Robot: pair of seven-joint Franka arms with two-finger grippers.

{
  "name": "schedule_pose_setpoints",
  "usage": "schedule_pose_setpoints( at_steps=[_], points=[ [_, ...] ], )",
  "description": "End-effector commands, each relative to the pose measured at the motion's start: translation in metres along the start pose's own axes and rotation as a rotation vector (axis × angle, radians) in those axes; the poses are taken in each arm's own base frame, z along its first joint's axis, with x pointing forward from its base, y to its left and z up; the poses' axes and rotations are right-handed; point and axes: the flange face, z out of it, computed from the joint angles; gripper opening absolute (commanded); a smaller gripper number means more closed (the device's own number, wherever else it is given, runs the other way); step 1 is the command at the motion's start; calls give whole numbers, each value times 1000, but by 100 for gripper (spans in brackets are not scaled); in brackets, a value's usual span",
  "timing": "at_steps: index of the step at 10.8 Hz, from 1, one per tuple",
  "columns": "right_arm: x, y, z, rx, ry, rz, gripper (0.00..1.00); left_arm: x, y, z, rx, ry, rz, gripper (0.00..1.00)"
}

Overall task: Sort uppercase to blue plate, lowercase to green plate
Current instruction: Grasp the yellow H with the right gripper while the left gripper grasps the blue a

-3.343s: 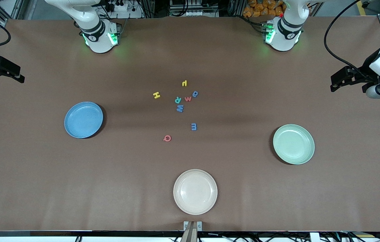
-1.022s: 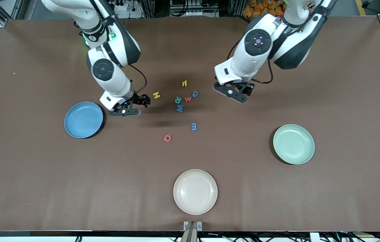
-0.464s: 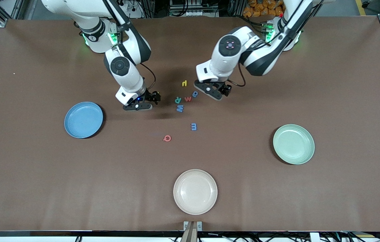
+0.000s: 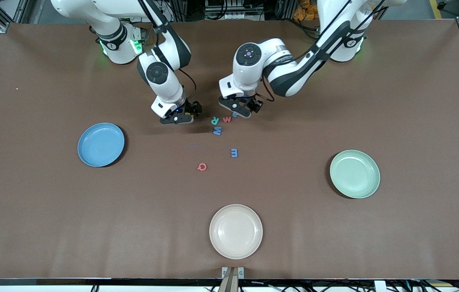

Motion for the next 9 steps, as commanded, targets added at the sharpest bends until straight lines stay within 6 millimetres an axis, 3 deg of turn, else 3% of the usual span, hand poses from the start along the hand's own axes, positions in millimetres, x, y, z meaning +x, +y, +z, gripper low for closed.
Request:
schedule_pose_setpoints(
  at_steps=[1,2,7,9],
  points=[
    [-11,2,14,-2,4,-6,100,5,6,21,21,-6,-14,68],
    [-14,0,17,-2,1,-14,100,3,11,26,23,-9,-26,68],
    [-20,-5,21,-5,-16,-30,65,3,22,44,25,-25,-89,62],
    [-21,-4,24,-10,-22,-29,58,5,29,51,14,-33,-106,60]
  ],
)
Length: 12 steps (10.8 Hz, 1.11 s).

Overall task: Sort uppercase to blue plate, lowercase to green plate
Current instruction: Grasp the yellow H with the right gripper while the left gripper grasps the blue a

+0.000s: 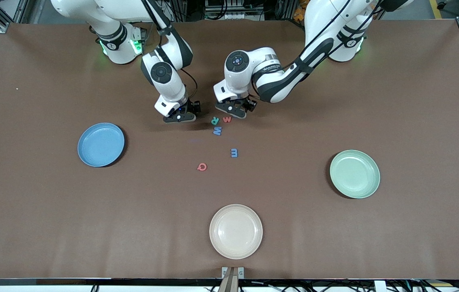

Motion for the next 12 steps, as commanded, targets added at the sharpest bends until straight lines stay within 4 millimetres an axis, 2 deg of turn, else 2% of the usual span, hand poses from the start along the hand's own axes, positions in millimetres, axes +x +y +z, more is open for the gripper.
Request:
schedule_pose_setpoints(
  at_steps=[1,2,5,9,12],
  points=[
    [-7,0,6,1,-10,-3,54,8,9,12,8,6,-41,60],
    [-7,0,6,0,-12,-3,47,10,13,16,22,13,-39,60],
    [-8,-1,6,0,-13,-4,33,14,10,19,34,19,-46,60],
    [-8,0,6,-2,-19,-3,28,12,18,31,34,2,-41,60],
    [-2,5,0,-7,-47,-12,27,12,14,37,55,12,-45,59]
  ],
)
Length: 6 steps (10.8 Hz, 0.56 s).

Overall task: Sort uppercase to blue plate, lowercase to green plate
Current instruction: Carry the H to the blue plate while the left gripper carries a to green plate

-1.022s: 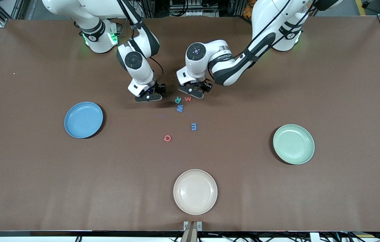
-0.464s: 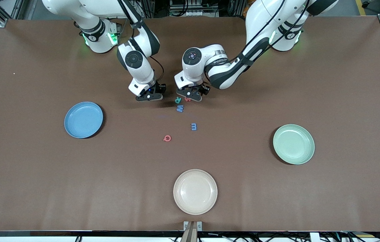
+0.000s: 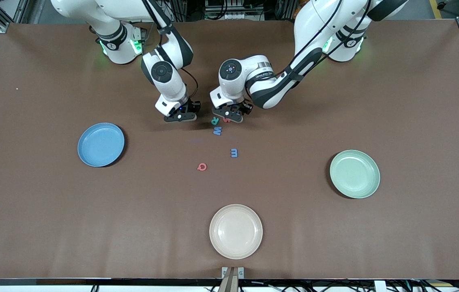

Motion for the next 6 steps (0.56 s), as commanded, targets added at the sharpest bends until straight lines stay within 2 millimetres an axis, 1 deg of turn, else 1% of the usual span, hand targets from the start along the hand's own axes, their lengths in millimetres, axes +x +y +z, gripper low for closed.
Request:
schedule_pose_setpoints(
  at_steps=[1,2,4,5,6],
  points=[
    [4,13,0,-10,-60,-17,26,4,2,4,22,26,-8,55],
    [12,20,-5,-8,-73,-23,26,4,2,7,25,25,-2,50],
    [27,34,-15,-3,-97,-53,26,5,3,11,24,20,-4,50],
    [35,45,-20,0,-109,-67,26,5,3,11,23,19,-5,50],
    [45,58,-31,5,-112,-85,26,7,3,11,21,20,-6,49]
  ],
)
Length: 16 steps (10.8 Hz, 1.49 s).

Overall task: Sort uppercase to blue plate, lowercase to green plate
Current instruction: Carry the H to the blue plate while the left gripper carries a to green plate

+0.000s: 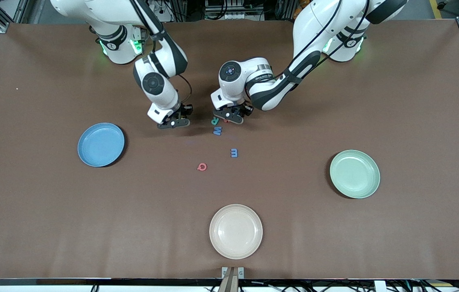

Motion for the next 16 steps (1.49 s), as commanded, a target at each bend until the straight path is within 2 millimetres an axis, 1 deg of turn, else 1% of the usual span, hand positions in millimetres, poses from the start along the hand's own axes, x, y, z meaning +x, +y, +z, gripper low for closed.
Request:
schedule_pose_setpoints(
  at_steps=[1,2,3,4,5,6,7,8,9,10,11,12,13,14,15,16],
  points=[
    [16,30,-32,27,-18,-43,26,6,4,2,8,21,-10,44],
    [28,47,-43,28,-29,-56,26,6,4,1,8,23,-10,30],
    [40,71,-56,31,-52,-60,26,10,1,-3,16,42,0,13],
    [48,93,-67,23,-84,-63,25,14,-6,-4,23,49,-3,0],
    [57,119,-77,-32,-94,-96,23,15,-7,-6,23,51,-5,0],
    [62,136,-82,-89,-98,-121,21,19,-14,-10,23,56,-21,0],
    [64,152,-83,-125,-104,-129,21,25,-25,-25,27,76,-33,0],
    [66,169,-84,-155,-108,-166,21,32,-42,-52,41,95,-55,0],
    [71,193,-87,-164,-103,-204,22,37,-63,-84,54,96,-67,0],
    [75,211,-87,-159,-105,-226,22,45,-93,-119,43,110,-90,0],
    [79,221,-87,-157,-98,-241,23,51,-121,-146,31,111,-106,0],
    [82,224,-85,-163,-81,-269,25,57,-147,-172,15,128,-137,0],
    [85,239,-81,-173,-62,-292,26,59,-171,-196,3,147,-171,0],
    [87,246,-74,-174,-62,-303,34,63,-205,-206,3,146,-212,0],
    [87,245,-71,-175,-65,-304,47,70,-237,-206,3,139,-249,0],
    [87,246,-71,-173,-64,-298,66,76,-277,-197,25,127,-268,0]
  ],
)
